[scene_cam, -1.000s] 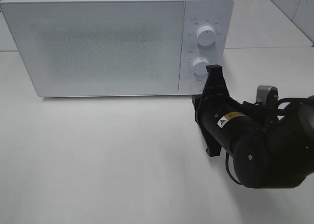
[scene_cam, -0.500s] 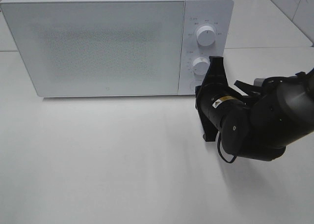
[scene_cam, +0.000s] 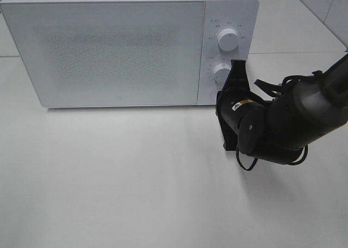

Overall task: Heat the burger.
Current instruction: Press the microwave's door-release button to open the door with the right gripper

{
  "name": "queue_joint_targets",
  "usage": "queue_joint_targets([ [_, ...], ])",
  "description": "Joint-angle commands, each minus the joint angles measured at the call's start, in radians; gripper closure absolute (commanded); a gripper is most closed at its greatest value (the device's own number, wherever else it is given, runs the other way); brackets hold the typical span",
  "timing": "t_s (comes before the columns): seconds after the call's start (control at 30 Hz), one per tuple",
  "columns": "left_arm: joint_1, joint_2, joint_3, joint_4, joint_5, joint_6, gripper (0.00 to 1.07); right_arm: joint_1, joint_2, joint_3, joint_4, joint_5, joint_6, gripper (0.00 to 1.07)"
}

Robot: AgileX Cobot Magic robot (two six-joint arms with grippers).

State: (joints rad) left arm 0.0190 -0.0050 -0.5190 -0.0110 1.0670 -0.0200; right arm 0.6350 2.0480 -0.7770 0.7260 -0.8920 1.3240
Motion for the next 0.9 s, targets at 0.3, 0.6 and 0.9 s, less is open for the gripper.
queue_joint_targets([
  [0.3,0.002,-0.006,0.002,0.0,0.001,-0.006,0.07,-0.021,0.038,-0.056,-0.007,0.011,-0.028,1.07],
  [0.6,0.002,-0.006,0.002,0.001,0.001,-0.006,0.07,-0.029,0.079,-0.11,-0.027,0.019,-0.031,1.07],
  [0.9,0.002,-0.006,0.002,0.004,0.001,-0.006,0.07,-0.045,0.097,-0.127,0.003,0.009,-0.053,1.07],
])
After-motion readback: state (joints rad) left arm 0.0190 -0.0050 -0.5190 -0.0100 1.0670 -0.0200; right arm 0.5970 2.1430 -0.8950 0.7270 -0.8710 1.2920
